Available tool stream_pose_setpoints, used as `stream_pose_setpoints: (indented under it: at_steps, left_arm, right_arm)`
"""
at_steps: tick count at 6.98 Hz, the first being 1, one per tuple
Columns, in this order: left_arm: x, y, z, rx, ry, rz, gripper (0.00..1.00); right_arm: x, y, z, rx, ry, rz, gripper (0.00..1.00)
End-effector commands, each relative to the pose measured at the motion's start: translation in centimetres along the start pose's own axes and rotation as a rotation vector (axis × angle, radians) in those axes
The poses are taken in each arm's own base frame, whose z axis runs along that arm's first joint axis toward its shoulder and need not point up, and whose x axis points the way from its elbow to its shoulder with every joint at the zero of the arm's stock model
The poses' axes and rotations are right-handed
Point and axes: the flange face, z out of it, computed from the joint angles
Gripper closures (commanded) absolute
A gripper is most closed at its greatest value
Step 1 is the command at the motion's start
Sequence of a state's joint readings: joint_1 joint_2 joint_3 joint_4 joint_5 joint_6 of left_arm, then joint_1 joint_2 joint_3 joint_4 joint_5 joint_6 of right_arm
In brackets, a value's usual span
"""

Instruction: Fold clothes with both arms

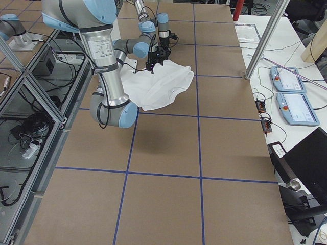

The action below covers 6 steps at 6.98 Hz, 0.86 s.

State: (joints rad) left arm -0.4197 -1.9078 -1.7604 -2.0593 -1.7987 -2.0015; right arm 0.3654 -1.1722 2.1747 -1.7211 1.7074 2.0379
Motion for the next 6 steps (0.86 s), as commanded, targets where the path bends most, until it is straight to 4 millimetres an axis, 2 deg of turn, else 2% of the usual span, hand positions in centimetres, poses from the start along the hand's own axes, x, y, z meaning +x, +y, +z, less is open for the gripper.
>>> stream_pose_setpoints:
  at_steps: [1,2,3,4,5,6]
  left_arm:
    - [1.3,-2.1,-1.1,0.088,0.041,0.11,1.0]
    - [2.1,-3.6,-1.5,0.159,0.061,0.195,1.0]
    - [3.4,-7.1,-2.9,0.218,0.07,0.283,1.0]
    - [7.0,-10.7,-3.5,0.278,0.083,0.35,1.0]
    - [11.9,-15.4,-3.1,0.341,0.088,0.321,1.0]
    - [16.0,-18.9,-0.8,0.374,0.13,0.329,1.0]
  right_arm:
    - [0.0,0.0,0.3,0.002,0.004,0.001,0.0]
    - [0.0,0.0,0.6,0.005,0.01,0.003,0.0]
    - [0.0,0.0,0.6,0.004,0.011,0.001,0.0]
    - [0.0,0.0,0.8,0.005,0.014,0.0,0.0]
    - [0.0,-0.1,0.9,0.008,0.016,-0.001,0.0]
    - [0.0,0.0,0.9,0.007,0.014,-0.003,0.0]
